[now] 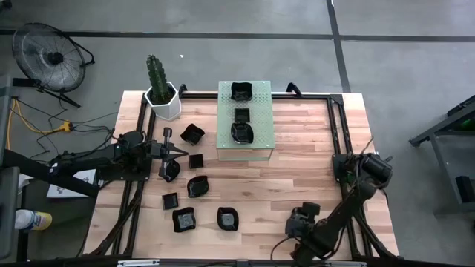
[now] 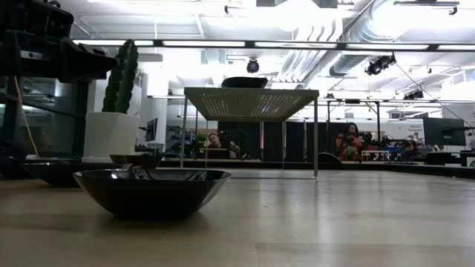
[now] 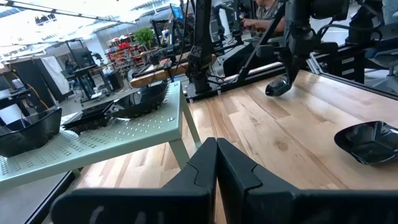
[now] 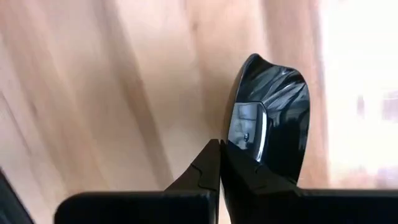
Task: Pick & Place Mini shaped plates
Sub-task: Stack the black leaf shaped plate on top of the black leaf shaped plate on the shelf
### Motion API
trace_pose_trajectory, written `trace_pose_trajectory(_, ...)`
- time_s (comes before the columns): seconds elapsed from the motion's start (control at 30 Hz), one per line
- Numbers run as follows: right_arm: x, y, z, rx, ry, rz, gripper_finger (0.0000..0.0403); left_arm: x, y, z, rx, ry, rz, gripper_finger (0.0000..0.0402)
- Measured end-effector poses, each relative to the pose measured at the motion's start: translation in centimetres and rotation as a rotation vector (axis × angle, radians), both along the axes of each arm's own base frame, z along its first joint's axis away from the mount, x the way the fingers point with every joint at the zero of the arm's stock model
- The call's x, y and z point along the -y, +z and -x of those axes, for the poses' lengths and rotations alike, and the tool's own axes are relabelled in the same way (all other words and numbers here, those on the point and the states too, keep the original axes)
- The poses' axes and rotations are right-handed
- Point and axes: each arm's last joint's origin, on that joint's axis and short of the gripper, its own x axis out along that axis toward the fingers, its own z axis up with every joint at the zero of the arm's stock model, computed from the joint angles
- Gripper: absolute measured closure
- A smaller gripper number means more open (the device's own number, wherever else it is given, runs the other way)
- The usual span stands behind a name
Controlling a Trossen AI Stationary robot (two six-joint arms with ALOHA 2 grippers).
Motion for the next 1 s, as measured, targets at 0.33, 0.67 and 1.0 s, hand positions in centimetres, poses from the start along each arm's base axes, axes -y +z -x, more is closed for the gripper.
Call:
trace_pose_trajectory(0.33,1.9,2.7,-3.5,0.046,0.066,0.041,0.0401,0.0,0.0,0.0,0.0,0.0,0.0,0.0399)
trace_pose_trajectory(0.67,5.3,7.1,-7.9,0.129,0.076,0.102,0.0402,0.0,0.0,0.0,0.0,0.0,0.0,0.0399)
trace_pose_trajectory(1.0,8.5,11.0,-11.3,0.203,0.27,0.187,0.0401,0.0,0.0,0.0,0.0,0.0,0.0,0.0399)
